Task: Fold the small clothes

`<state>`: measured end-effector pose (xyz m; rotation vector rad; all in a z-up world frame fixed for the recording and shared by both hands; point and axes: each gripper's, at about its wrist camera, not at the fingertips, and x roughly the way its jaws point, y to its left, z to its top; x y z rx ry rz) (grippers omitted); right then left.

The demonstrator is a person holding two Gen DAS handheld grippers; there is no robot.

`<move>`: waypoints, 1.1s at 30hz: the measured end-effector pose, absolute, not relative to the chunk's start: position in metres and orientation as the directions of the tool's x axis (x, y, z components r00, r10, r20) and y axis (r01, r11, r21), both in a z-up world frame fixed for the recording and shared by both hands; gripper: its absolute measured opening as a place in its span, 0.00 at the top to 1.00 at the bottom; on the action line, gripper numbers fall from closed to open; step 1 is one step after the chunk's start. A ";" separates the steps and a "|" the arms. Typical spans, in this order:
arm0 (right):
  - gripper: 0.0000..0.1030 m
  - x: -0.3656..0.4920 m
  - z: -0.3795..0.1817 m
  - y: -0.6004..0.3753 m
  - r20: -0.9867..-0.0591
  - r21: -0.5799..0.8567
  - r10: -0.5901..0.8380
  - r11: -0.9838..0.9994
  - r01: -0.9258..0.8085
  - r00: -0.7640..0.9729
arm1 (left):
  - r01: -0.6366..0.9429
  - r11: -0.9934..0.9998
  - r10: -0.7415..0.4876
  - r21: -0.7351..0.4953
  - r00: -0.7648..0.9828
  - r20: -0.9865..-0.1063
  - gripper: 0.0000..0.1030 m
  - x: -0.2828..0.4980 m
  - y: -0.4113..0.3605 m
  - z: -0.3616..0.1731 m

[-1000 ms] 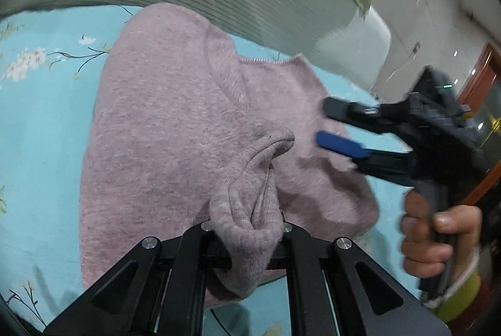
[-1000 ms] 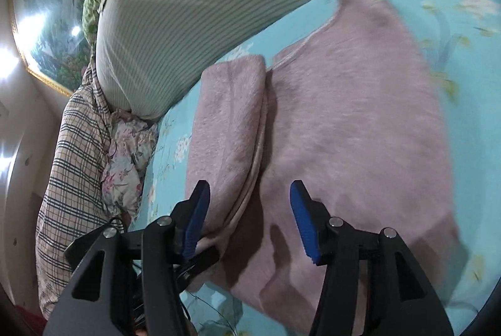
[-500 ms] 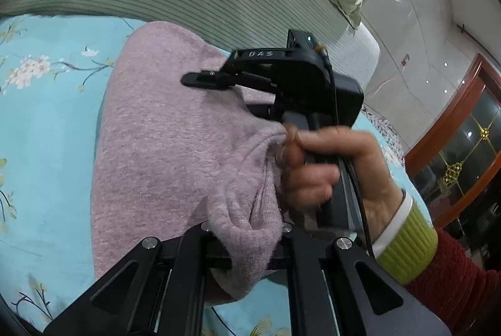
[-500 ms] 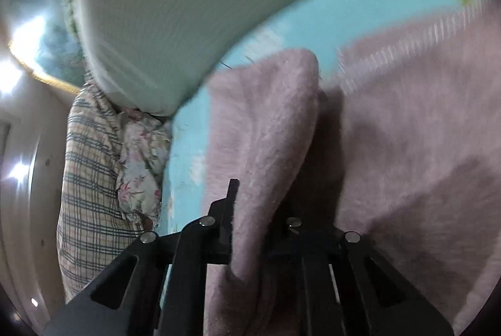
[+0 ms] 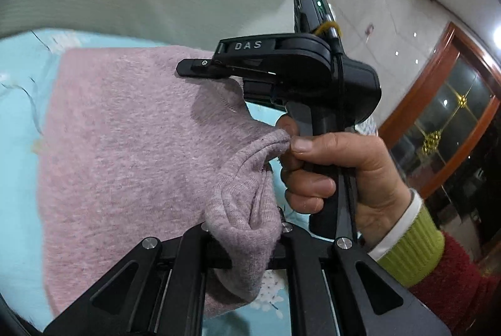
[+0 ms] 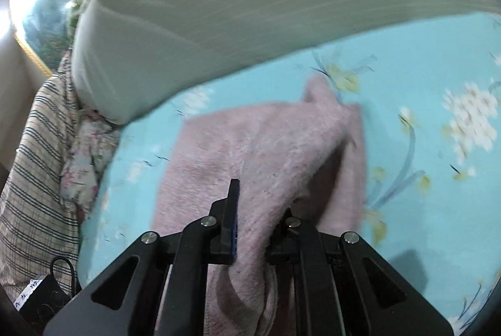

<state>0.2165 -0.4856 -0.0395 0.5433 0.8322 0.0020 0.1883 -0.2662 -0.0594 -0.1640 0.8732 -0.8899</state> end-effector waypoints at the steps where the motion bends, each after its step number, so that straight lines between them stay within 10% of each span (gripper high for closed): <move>1: 0.87 0.216 -0.042 -0.487 -0.706 0.454 0.205 0.866 0.211 0.678 | 0.609 0.644 -0.731 -0.463 0.309 -0.609 0.93 0.190 -0.272 -0.065; 12: 0.82 0.231 -0.039 -0.471 -0.764 0.223 0.056 0.958 0.182 0.642 | 0.595 0.672 -0.692 -0.440 0.295 -0.659 0.90 0.202 -0.303 -0.082; 15: 0.72 0.217 -0.038 -0.478 -0.765 0.275 0.079 0.938 0.212 0.640 | 0.612 0.652 -0.695 -0.447 0.246 -0.676 0.78 0.197 -0.303 -0.084; 18: 0.39 0.187 -0.026 -0.482 -0.746 0.236 -0.009 0.932 0.277 0.666 | 0.630 0.638 -0.700 -0.442 0.235 -0.674 0.54 0.185 -0.287 -0.080; 22: 0.33 0.147 -0.019 -0.481 -0.715 0.316 0.029 0.905 0.285 0.699 | 0.586 0.670 -0.694 -0.456 0.274 -0.666 0.27 0.181 -0.241 -0.072; 33: 0.27 0.137 -0.061 -0.486 -0.727 0.489 0.204 0.824 0.287 0.655 | 0.323 0.753 -0.658 -0.574 0.335 -0.674 0.22 0.273 -0.164 -0.100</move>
